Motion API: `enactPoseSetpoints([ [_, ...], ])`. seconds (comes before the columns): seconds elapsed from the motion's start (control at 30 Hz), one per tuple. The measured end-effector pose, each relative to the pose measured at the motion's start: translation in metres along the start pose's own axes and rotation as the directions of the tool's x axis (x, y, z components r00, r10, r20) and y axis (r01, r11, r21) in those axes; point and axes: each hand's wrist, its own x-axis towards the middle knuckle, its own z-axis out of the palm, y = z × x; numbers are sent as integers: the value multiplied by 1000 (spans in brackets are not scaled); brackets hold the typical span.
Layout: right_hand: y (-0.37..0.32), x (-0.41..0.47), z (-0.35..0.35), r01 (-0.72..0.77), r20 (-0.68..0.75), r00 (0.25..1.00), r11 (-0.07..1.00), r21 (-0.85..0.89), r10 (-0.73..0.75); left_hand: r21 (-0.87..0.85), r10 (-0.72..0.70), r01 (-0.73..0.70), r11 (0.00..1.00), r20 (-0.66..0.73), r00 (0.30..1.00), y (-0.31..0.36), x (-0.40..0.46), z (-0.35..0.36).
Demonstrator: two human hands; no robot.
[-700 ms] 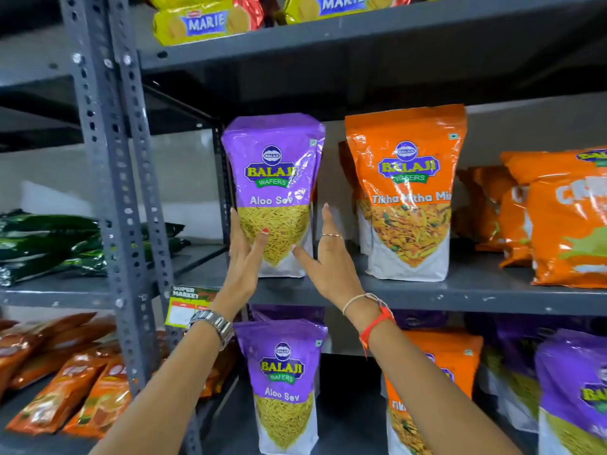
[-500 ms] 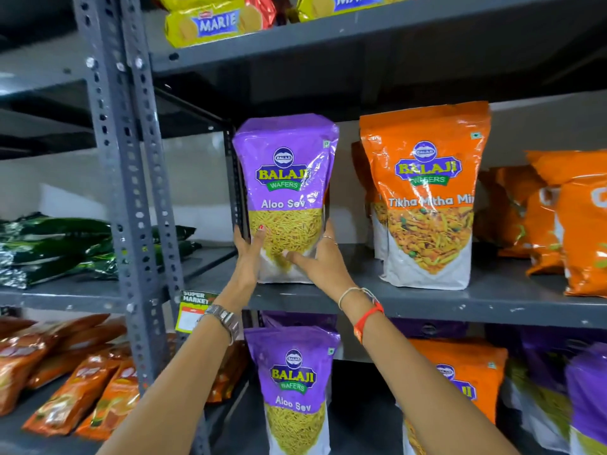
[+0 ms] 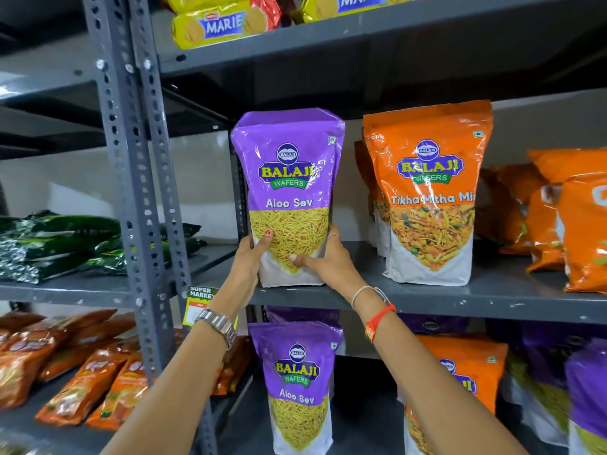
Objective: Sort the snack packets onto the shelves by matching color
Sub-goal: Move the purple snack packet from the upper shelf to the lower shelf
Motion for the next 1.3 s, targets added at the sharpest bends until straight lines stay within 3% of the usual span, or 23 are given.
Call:
enactPoseSetpoints([
  [0.27,-7,-60,-18,97,29,994,987,129,-102,146,134,-150,978,111,985,22,-86,-21],
  [0.4,4,-103,-24,96,106,988,983,156,-114,95,135,-152,984,163,977,8,-131,-31],
  [0.67,78,-179,-18,-117,294,954,978,171,63,212,42,-50,976,42,998,-75,-205,-40],
  [0.87,153,-221,-24,-260,309,924,962,84,223,275,-15,18,961,-14,1000,-145,-243,-25],
  [1.07,207,-234,-28,-372,327,880,928,25,344,266,-122,160,951,-155,980,-208,-266,1],
  [1.3,252,-226,-28,-483,317,831,875,8,456,262,-199,238,935,-168,965,-249,-246,27],
])
